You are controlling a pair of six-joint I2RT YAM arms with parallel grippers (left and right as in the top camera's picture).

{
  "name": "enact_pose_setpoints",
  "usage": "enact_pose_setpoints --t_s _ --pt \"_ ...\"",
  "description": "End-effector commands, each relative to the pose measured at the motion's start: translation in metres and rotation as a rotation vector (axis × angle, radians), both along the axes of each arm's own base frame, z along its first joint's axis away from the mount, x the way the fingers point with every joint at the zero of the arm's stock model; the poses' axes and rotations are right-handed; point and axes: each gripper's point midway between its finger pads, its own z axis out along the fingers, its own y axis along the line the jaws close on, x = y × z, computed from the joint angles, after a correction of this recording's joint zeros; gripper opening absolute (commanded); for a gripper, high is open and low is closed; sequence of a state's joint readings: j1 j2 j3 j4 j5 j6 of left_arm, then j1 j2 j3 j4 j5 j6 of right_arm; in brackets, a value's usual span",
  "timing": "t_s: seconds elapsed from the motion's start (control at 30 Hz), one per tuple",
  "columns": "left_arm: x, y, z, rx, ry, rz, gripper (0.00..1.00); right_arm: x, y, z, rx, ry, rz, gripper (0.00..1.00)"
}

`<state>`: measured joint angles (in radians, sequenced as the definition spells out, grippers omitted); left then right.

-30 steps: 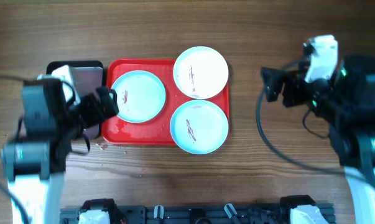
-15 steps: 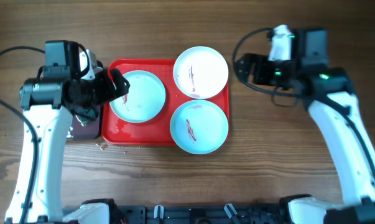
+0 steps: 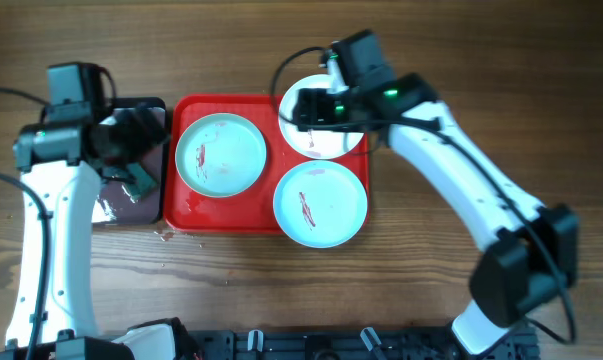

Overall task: Clean dirty plates on tray and stack at the side
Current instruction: 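Move left gripper to the sponge and right gripper to the left blue plate, then grasp the green sponge with the left gripper and lift it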

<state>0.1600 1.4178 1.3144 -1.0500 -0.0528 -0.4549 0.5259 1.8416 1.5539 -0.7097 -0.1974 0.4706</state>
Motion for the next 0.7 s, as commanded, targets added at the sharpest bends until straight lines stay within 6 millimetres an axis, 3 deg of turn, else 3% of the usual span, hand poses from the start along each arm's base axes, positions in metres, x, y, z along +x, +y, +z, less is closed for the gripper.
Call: enact_pose_setpoints --t_s 0.0,0.13,0.3,0.4,0.53,0.67 --pt "-0.004 0.032 0.004 0.108 0.018 0.116 1.0 0.009 0.021 -0.034 -0.045 0.01 -0.019 0.74" --pt "-0.004 0.031 0.003 0.104 0.021 0.113 1.0 0.011 0.038 -0.062 -0.066 0.018 -0.007 0.67" --pt "-0.001 0.033 0.002 0.117 0.018 0.107 1.0 0.009 0.064 -0.088 -0.073 -0.001 0.032 0.65" --pt "0.0 0.034 -0.001 0.115 0.028 0.106 1.0 0.008 0.07 -0.096 -0.101 -0.023 0.035 0.63" --pt "0.001 0.034 -0.006 0.113 0.043 0.106 1.0 0.008 0.081 -0.1 -0.091 -0.046 0.044 0.51" --pt "0.002 0.034 -0.013 0.111 0.064 0.104 1.0 0.008 0.083 -0.115 -0.094 -0.022 0.027 0.48"
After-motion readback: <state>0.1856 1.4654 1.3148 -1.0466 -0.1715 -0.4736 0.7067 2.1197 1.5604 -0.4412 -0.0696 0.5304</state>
